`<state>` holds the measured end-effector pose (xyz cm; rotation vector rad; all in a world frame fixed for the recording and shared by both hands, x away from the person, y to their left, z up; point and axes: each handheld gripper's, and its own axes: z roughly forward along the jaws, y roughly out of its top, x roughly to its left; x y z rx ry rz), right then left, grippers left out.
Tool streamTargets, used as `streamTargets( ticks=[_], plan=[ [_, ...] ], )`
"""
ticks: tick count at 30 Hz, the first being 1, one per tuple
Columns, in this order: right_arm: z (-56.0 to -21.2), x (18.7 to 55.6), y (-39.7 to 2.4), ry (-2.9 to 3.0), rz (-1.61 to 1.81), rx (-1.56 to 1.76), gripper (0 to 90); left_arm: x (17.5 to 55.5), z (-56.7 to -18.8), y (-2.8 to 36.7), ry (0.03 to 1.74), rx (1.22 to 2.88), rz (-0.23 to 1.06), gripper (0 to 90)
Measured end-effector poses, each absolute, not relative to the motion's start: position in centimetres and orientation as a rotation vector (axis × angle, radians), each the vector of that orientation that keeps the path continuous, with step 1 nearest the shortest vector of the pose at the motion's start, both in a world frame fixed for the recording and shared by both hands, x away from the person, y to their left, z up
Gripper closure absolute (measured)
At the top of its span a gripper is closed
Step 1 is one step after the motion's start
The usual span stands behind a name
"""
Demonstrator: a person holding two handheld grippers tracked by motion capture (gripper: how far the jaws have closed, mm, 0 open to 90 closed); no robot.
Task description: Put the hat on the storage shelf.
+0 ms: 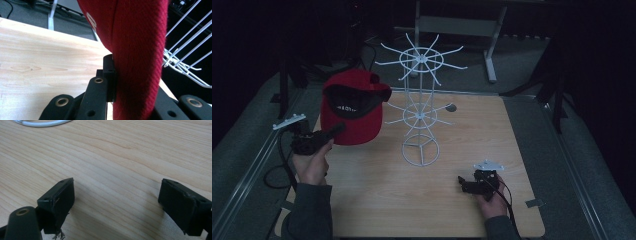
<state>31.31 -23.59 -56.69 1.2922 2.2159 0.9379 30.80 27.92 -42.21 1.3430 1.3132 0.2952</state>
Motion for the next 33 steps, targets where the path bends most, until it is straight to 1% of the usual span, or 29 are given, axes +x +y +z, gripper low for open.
streamTargets(
  ticks=[17, 33],
  plan=[
    [-56.7, 31.3, -23.6, 2.216, 0.938, 1.292, 13.4, 31.7, -40.1, 27.6, 1.282, 1.328, 0.328, 84.9],
    [-56.7, 31.3, -23.6, 2.217, 0.937, 1.291, 13.4, 31.9, -39.2, 27.6, 1.27, 1.313, 0.337, 84.9]
  ],
)
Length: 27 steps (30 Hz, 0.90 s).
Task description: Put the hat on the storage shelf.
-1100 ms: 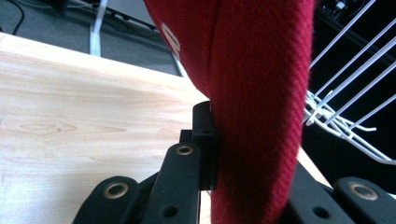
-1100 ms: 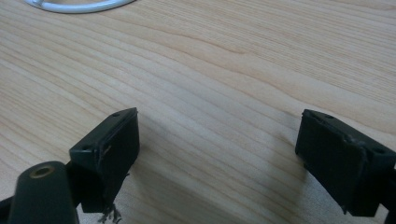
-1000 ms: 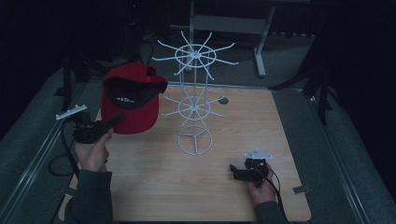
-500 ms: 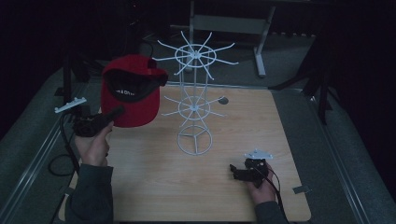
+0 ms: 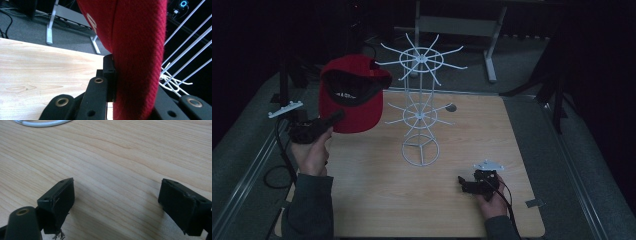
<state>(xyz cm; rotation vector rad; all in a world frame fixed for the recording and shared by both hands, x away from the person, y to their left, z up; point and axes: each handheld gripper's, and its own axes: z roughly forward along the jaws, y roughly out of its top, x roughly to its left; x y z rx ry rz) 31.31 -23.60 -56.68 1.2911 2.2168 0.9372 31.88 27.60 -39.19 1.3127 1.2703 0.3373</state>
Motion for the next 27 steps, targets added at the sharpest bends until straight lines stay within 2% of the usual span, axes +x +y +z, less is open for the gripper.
streamTargets(
  ticks=[27],
  plan=[
    [-56.7, 31.3, -23.6, 2.217, 0.938, 1.292, 13.4, 32.1, -37.3, 27.1, 1.242, 1.267, 0.365, 85.0]
  ],
)
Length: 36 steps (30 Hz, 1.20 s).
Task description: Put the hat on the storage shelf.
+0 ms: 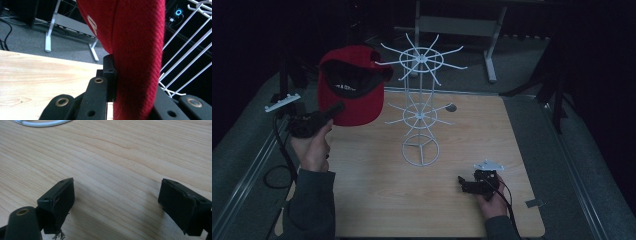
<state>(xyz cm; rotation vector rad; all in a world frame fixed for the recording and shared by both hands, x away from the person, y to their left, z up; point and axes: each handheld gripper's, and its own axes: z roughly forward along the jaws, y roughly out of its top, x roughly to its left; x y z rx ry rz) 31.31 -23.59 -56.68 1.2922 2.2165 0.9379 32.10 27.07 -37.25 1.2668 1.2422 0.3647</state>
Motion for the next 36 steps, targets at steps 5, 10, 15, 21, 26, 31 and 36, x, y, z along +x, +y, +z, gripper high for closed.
streamTargets(
  ticks=[5, 10, 15, 21, 26, 31, 36],
  plan=[
    [-56.7, 31.3, -23.6, 2.217, 0.937, 1.293, 13.4, 32.2, -37.1, 27.0, 1.244, 1.261, 0.367, 85.0],
    [-56.7, 31.3, -23.6, 2.218, 0.936, 1.293, 13.4, 32.2, -37.0, 27.0, 1.245, 1.254, 0.37, 85.1],
    [-56.7, 31.3, -23.6, 2.217, 0.937, 1.292, 13.4, 32.2, -36.8, 26.9, 1.243, 1.242, 0.37, 85.1],
    [-56.7, 31.3, -23.6, 2.217, 0.937, 1.292, 13.4, 32.3, -36.1, 26.7, 1.228, 1.235, 0.378, 85.1],
    [-56.7, 31.3, -23.6, 2.217, 0.937, 1.292, 13.4, 32.5, -35.6, 26.5, 1.22, 1.227, 0.382, 85.1],
    [-56.7, 31.3, -23.6, 2.217, 0.937, 1.292, 13.4, 32.6, -35.3, 26.3, 1.209, 1.235, 0.388, 85.1],
    [-56.7, 31.3, -23.6, 2.216, 0.938, 1.292, 13.4, 32.7, -35.1, 26.2, 1.199, 1.233, 0.393, 85.1]
  ],
)
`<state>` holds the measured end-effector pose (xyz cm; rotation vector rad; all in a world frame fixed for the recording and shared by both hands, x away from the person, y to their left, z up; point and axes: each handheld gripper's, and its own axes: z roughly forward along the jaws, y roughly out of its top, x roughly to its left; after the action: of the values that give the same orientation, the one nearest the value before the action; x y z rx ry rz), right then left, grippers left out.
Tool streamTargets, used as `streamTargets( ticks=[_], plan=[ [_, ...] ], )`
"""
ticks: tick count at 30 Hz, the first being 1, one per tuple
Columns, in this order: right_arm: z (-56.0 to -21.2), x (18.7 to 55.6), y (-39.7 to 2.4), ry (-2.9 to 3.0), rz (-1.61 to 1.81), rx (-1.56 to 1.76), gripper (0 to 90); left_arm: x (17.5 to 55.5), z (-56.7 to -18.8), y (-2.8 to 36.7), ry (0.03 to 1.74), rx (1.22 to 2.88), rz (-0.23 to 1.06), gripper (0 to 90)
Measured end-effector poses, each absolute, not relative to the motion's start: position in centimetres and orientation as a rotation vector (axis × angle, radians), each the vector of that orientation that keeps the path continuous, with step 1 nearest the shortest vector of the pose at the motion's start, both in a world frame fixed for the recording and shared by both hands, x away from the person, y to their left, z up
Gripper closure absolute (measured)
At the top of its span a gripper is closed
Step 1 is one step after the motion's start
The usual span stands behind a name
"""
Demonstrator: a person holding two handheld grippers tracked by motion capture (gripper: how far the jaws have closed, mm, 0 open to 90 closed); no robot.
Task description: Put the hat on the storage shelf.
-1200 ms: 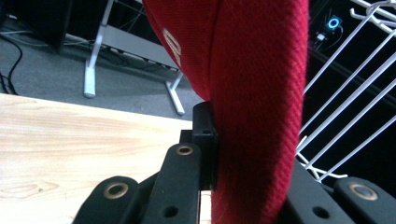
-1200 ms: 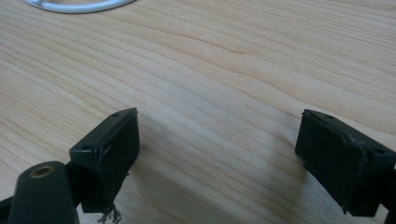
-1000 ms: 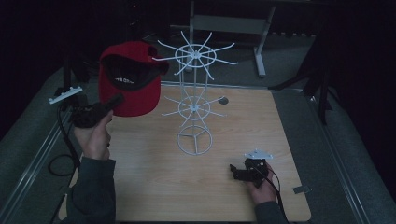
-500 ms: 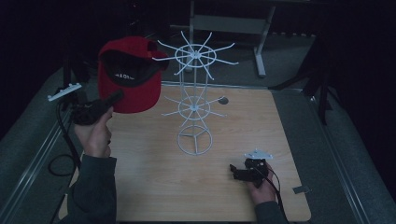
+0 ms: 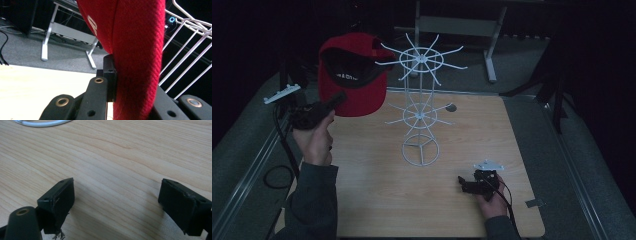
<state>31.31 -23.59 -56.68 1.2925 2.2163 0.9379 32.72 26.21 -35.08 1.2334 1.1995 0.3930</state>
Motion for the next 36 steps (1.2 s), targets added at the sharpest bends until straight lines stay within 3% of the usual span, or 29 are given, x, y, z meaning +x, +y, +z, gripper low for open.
streamTargets(
  ticks=[36],
  plan=[
    [-56.68, 31.31, -23.59, 2.217, 0.938, 1.292, 13.4, 32.6, -34.05, 26.14, 1.161, 1.151, 0.391, 85.1]
  ],
)
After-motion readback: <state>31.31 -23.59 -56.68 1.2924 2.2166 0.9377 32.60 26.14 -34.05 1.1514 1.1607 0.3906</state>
